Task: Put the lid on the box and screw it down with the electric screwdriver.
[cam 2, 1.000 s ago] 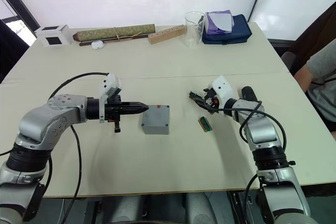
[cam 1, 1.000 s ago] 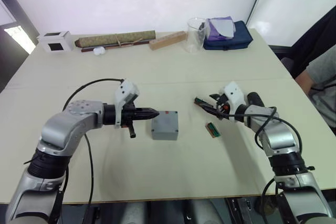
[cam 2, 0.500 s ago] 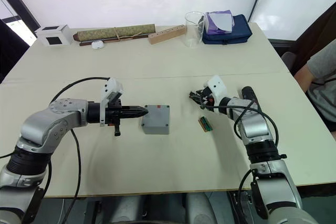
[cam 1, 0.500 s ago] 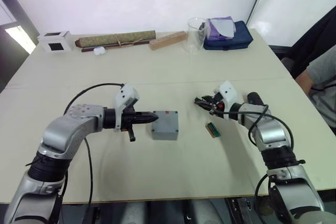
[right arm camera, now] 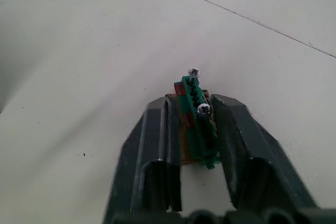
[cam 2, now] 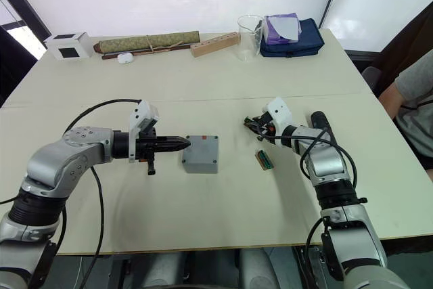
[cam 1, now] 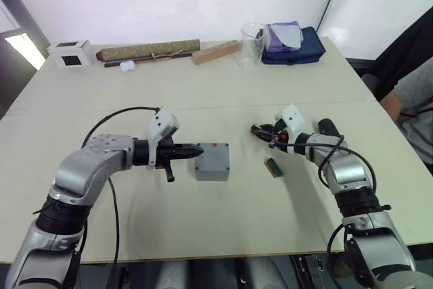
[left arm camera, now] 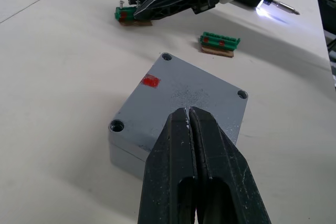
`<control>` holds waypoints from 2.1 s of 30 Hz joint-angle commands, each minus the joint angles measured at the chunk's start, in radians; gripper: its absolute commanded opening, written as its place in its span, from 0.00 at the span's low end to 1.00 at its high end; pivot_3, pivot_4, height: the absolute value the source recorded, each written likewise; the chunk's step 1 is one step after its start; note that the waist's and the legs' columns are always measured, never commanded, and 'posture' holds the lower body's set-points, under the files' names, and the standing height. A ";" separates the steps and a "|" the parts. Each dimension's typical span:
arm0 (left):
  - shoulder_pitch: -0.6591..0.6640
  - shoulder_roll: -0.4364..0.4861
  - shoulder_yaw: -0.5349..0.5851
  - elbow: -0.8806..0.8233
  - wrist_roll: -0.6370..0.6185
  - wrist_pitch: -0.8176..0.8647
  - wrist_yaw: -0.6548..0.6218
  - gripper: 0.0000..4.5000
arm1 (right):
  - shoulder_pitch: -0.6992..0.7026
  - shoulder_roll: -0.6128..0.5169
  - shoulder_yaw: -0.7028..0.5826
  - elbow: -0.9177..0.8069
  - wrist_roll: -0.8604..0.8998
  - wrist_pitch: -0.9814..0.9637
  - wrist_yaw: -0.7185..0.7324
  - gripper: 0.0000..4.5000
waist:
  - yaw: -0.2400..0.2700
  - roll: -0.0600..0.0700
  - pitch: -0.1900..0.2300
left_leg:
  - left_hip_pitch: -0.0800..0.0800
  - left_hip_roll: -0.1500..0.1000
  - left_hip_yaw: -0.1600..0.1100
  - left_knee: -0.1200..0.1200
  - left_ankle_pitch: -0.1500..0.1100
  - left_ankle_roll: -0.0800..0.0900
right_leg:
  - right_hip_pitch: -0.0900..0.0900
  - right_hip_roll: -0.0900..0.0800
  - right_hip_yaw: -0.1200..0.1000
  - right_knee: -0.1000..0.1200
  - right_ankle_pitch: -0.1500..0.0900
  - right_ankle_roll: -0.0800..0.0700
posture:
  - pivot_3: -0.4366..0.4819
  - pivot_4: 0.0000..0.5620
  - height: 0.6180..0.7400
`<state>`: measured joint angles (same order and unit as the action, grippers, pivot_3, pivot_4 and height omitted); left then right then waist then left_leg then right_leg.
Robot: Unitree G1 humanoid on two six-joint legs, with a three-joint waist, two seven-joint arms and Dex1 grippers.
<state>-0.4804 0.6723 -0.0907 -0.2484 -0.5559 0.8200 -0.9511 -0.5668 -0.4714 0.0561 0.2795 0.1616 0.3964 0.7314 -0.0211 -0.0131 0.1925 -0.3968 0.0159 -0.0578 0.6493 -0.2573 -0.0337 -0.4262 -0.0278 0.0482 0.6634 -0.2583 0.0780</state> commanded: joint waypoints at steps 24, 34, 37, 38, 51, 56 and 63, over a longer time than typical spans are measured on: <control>-0.042 -0.001 0.034 -0.024 -0.033 0.015 0.018 0.00 | 0.018 -0.039 -0.079 -0.323 0.091 0.172 -0.036 0.01 | 0.001 0.000 0.000 | 0.000 0.000 0.000 0.000 0.000 0.000 | 0.000 0.000 0.000 0.000 0.000 0.000 | 0.48 0.27 1.00; 0.057 0.084 0.157 -0.102 -0.145 0.087 0.001 0.00 | 0.081 -0.007 0.029 -0.624 0.183 0.309 -0.010 0.01 | -0.014 0.000 0.000 | 0.001 0.000 -0.001 -0.001 0.000 0.000 | 0.000 0.000 0.000 0.000 0.000 0.000 | 0.48 0.27 1.00; 0.082 0.093 0.139 -0.113 -0.123 0.075 0.011 0.00 | 0.099 0.004 0.066 -0.627 0.175 0.305 -0.013 0.01 | -0.014 0.000 0.000 | 0.001 0.000 -0.001 -0.001 0.000 0.000 | 0.001 -0.001 0.000 0.000 0.000 0.000 | 0.48 0.27 1.00; 0.083 0.090 0.137 -0.114 -0.122 0.073 0.016 0.00 | 0.103 0.005 0.077 -0.626 0.171 0.301 -0.012 0.01 | -0.014 0.000 0.000 | 0.001 0.000 -0.001 -0.001 0.000 0.000 | 0.001 -0.001 0.000 0.000 0.000 0.000 | 0.48 0.27 1.00; 0.079 0.069 0.113 -0.107 -0.117 0.052 0.043 0.00 | 0.104 0.006 0.127 -0.579 0.143 0.260 -0.013 0.01 | -0.020 0.000 0.000 | 0.001 0.000 -0.001 -0.001 0.000 0.000 | 0.001 0.000 0.000 0.000 0.000 0.000 | 0.48 0.27 1.00; 0.072 0.063 0.103 -0.096 -0.106 0.040 0.041 0.00 | 0.087 0.020 0.124 -0.577 0.149 0.263 -0.019 0.01 | -0.020 0.000 0.000 | 0.001 0.000 -0.001 -0.001 0.000 0.000 | 0.001 0.000 0.000 0.000 0.000 0.000 | 0.48 0.27 1.00; 0.069 0.058 0.097 -0.095 -0.100 0.038 0.040 0.00 | 0.082 0.030 0.116 -0.586 0.168 0.277 -0.019 0.01 | -0.020 0.000 0.000 | 0.001 0.000 -0.001 -0.001 0.000 0.000 | 0.001 0.000 0.000 0.000 0.000 0.000 | 0.48 0.27 1.00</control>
<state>-0.3964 0.7291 0.0099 -0.3290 -0.6570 0.8787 -0.9102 -0.4665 -0.4493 0.1868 -0.2724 0.3146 0.6796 0.7120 -0.0416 -0.0130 0.1926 -0.3960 0.0160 -0.0587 0.6482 -0.2573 -0.0337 -0.4256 -0.0277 0.0479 0.6632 -0.2585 0.0777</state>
